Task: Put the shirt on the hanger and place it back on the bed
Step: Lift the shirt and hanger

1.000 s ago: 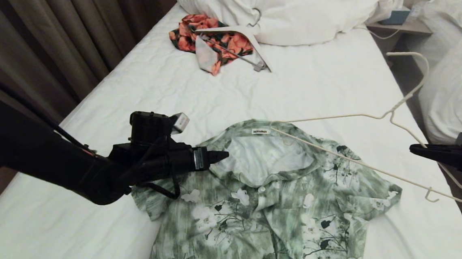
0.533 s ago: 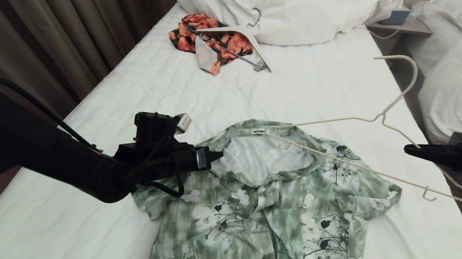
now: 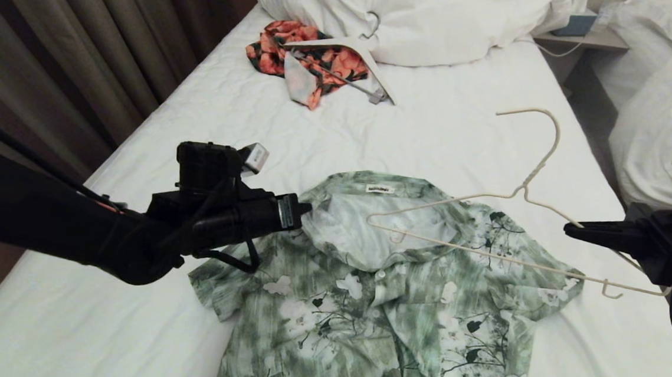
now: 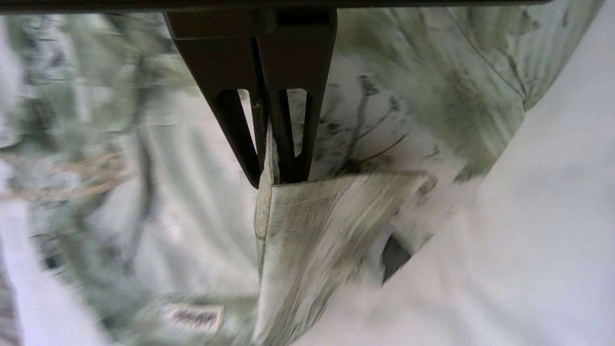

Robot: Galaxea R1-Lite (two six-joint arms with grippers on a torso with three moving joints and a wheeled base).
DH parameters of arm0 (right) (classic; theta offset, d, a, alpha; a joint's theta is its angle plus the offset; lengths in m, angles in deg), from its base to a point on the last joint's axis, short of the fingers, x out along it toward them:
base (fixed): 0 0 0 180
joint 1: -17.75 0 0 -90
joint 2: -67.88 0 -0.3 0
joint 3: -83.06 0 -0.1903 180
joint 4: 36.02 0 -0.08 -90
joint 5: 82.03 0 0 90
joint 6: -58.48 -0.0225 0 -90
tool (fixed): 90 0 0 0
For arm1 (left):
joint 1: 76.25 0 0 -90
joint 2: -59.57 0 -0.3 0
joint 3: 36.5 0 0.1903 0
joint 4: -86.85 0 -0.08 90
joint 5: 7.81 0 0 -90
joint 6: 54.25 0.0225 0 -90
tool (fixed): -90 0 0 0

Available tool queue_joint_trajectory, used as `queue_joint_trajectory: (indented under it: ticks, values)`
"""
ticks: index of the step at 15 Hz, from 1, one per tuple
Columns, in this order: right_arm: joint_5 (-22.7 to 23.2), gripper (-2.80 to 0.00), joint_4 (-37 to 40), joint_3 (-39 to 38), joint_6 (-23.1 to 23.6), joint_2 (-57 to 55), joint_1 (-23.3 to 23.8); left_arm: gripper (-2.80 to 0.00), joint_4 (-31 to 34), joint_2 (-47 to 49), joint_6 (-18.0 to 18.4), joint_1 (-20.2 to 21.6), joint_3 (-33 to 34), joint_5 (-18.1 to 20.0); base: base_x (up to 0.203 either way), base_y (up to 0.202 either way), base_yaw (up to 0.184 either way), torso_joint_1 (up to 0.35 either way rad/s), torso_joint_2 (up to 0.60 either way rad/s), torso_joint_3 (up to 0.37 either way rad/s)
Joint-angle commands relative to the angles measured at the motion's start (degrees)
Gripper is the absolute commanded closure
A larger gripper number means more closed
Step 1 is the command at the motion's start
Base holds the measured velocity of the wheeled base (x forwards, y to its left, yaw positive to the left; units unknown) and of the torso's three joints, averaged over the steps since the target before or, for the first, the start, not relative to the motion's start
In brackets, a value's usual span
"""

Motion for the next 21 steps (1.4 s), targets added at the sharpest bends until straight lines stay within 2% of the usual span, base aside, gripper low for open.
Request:
queue_joint_trajectory:
  ticks: [1, 6, 10, 13, 15, 17, 21]
  values:
    - [0.45, 0.00, -0.14, -0.07, 0.22, -0.10, -0.67, 0.00, 5.73, -4.99, -0.16, -0.98, -3.14, -0.70, 0.000, 0.000, 0.000, 0.000, 0.00, 0.000]
    - [0.54, 0.00, -0.15, 0.03, 0.22, 0.99, -2.96, 0.00, 15.45, -7.74, -0.14, -8.72, -11.31, -7.12, 0.000, 0.000, 0.000, 0.000, 0.00, 0.000]
    - [0.55, 0.00, -0.14, 0.55, -0.06, 1.54, -5.57, 0.00, 24.19, -9.23, 0.02, -14.94, -18.91, -10.36, 0.000, 0.000, 0.000, 0.000, 0.00, 0.000]
    - [0.55, 0.00, -0.14, 2.74, -0.12, 0.77, -5.89, 0.00, 30.10, -10.76, 0.46, -19.94, -21.86, -14.23, 0.000, 0.000, 0.000, 0.000, 0.00, 0.000]
    - [0.55, 0.00, -0.06, 4.06, -0.22, 0.82, -5.45, 0.00, 32.98, -11.65, 1.32, -21.04, -22.74, -15.11, 0.000, 0.000, 0.000, 0.000, 0.00, 0.000]
    - [0.63, 0.00, -0.05, 4.50, -0.31, 0.47, -5.77, 0.00, 33.13, -11.54, 1.35, -22.51, -24.29, -15.41, 0.000, 0.000, 0.000, 0.000, 0.00, 0.000]
    - [0.81, 0.00, 0.21, 4.94, -0.31, 0.82, -8.40, 0.00, 36.36, -6.75, 2.76, -24.19, -30.50, -17.65, 0.000, 0.000, 0.000, 0.000, 0.00, 0.000]
